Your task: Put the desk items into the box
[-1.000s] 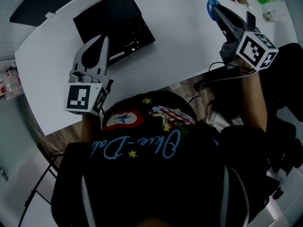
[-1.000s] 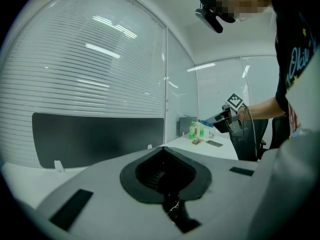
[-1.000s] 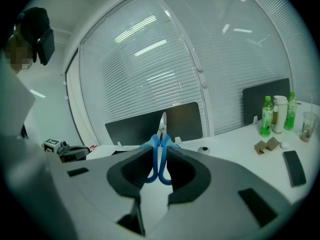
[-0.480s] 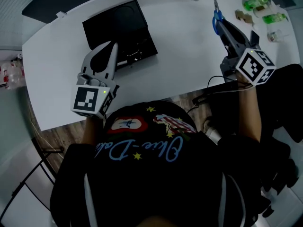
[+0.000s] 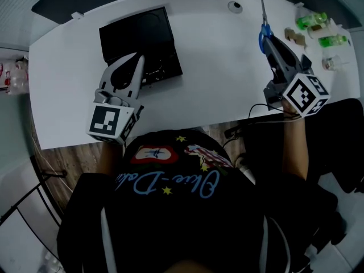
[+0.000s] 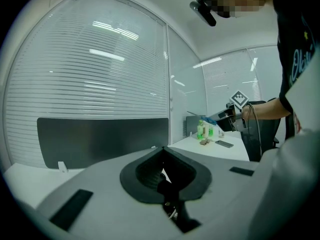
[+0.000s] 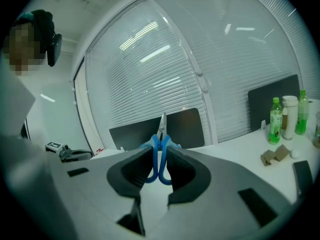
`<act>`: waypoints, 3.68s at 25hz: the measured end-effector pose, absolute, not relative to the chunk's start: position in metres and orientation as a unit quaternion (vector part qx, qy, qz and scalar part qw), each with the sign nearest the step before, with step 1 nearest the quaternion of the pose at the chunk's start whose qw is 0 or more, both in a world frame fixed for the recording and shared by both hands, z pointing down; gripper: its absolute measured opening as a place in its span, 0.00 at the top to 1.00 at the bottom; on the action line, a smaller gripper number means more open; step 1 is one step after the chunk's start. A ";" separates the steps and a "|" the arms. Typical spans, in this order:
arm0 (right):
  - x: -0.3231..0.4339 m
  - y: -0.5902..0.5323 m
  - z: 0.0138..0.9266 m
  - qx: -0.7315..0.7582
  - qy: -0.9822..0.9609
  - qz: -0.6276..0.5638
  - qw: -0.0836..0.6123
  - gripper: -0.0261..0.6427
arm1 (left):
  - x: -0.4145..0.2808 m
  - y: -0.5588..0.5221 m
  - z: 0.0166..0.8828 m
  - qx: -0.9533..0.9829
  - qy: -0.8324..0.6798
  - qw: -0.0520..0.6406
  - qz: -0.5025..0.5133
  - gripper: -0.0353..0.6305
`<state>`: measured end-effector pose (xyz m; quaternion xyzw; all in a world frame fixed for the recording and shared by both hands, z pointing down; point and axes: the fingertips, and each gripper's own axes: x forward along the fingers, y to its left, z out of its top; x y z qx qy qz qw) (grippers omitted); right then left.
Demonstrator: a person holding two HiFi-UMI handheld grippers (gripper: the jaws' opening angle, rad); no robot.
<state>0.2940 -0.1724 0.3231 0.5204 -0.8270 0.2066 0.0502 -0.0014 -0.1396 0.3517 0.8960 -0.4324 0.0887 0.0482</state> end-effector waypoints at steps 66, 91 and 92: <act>0.180 -0.063 0.257 0.489 -0.858 0.154 0.022 0.82 | -0.120 0.010 0.338 0.862 -0.504 0.039 0.035 0.93; 0.105 -0.094 0.269 0.377 -0.910 0.166 0.055 0.82 | -0.155 0.030 0.341 0.808 -0.588 0.039 0.027 0.93; 0.104 -0.095 0.268 0.373 -0.911 0.165 0.055 0.82 | -0.154 0.030 0.341 0.806 -0.590 0.038 0.028 0.93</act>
